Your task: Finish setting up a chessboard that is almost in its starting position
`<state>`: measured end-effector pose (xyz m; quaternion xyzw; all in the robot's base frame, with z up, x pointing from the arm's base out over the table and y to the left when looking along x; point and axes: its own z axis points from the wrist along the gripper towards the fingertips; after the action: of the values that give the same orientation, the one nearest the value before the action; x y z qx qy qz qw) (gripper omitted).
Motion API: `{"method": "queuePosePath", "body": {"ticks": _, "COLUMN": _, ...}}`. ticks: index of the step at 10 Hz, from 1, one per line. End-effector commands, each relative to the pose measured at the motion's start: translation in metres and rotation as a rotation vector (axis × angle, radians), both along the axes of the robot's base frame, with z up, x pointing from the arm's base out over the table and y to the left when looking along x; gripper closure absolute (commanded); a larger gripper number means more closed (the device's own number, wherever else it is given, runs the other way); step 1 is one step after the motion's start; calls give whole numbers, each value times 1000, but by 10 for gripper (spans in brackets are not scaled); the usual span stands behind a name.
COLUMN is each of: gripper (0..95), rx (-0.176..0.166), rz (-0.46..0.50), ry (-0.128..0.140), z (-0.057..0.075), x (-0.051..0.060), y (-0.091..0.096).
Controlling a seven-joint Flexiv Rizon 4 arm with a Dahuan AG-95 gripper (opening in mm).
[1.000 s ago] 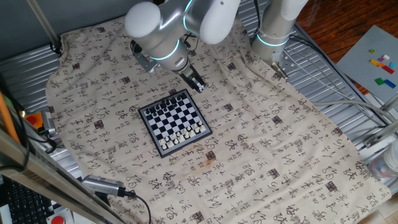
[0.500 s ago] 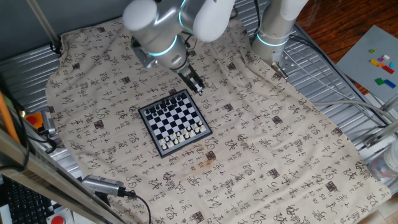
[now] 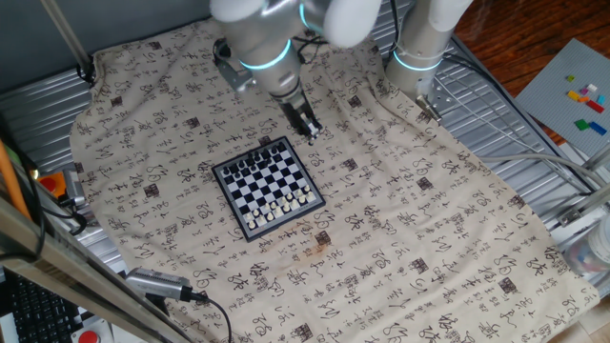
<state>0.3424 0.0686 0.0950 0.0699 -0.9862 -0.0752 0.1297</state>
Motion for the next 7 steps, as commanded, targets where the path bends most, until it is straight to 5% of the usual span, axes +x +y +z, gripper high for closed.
{"method": "queuePosePath", "body": {"ticks": 1, "gripper": 950, "rx": -49, "rz": 24, "ry": 36, "z": 0, "x": 1, "y": 1}}
{"method": "queuePosePath", "body": {"ticks": 7, "gripper": 950, "rx": -72, "rz": 63, "ry": 32, "z": -6, "x": 2, "y": -4}}
